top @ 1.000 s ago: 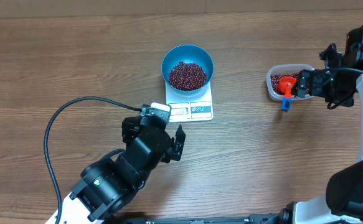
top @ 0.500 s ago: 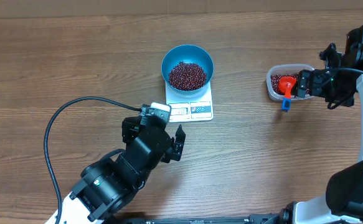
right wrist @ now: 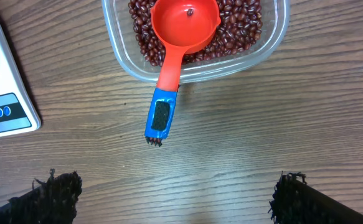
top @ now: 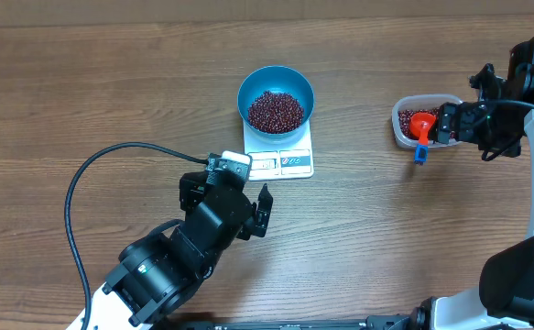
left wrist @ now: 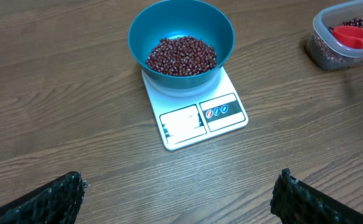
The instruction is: Scoop item into bowl and weigh 150g on scale
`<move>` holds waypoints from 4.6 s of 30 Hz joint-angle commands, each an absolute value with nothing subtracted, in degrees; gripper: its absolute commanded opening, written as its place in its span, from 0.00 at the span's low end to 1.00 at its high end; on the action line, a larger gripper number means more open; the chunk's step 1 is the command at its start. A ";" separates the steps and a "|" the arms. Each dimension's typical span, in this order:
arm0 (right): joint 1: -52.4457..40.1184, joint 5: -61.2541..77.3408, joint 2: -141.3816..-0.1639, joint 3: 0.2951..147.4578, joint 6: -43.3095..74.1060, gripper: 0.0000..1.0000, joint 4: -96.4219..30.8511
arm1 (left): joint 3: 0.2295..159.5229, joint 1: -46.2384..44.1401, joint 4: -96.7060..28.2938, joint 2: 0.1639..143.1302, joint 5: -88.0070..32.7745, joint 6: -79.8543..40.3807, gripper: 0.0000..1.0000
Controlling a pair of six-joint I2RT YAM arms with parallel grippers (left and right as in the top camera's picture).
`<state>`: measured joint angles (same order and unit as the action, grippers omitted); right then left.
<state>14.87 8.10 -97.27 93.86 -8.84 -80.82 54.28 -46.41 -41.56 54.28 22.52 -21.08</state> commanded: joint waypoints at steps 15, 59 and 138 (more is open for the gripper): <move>14.76 7.75 -96.14 95.15 -9.08 1.00 -80.66 | 53.82 -46.11 -41.36 54.37 22.41 -21.87 1.00; 14.76 7.75 -96.14 95.15 -9.08 1.00 -80.66 | 53.82 -46.11 -33.91 80.53 20.71 -42.78 1.00; 14.76 7.75 -96.14 95.15 -9.08 1.00 -79.83 | 51.79 -45.65 -30.11 84.84 21.15 -46.41 1.00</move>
<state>14.85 8.08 -97.27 93.86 -8.84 -80.14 52.40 -46.00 -30.17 84.36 20.14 -45.10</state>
